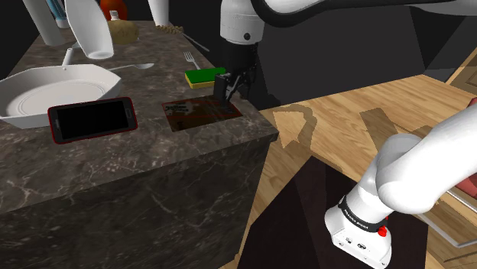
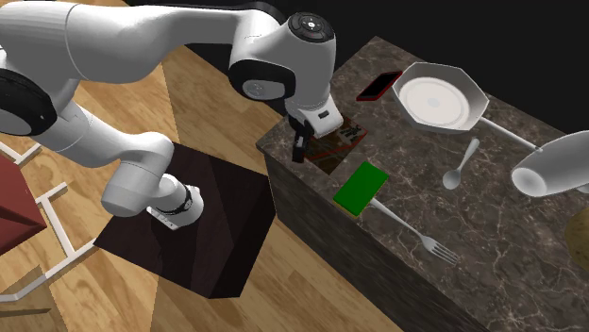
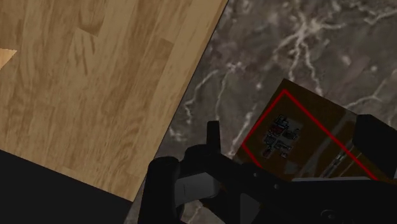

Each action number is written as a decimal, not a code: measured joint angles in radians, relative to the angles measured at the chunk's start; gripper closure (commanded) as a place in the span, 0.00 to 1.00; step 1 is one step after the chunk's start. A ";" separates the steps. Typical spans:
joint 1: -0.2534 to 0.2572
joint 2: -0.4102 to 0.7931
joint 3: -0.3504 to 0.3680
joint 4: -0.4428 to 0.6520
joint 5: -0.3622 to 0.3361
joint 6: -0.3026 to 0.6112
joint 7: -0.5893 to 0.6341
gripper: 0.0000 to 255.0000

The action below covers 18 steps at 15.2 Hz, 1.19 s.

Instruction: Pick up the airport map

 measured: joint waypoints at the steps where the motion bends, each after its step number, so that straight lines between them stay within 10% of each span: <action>1: 0.000 0.000 0.000 -0.002 0.000 0.003 0.000 1.00; 18: -0.003 0.005 -0.005 0.095 -0.004 -0.089 0.002 1.00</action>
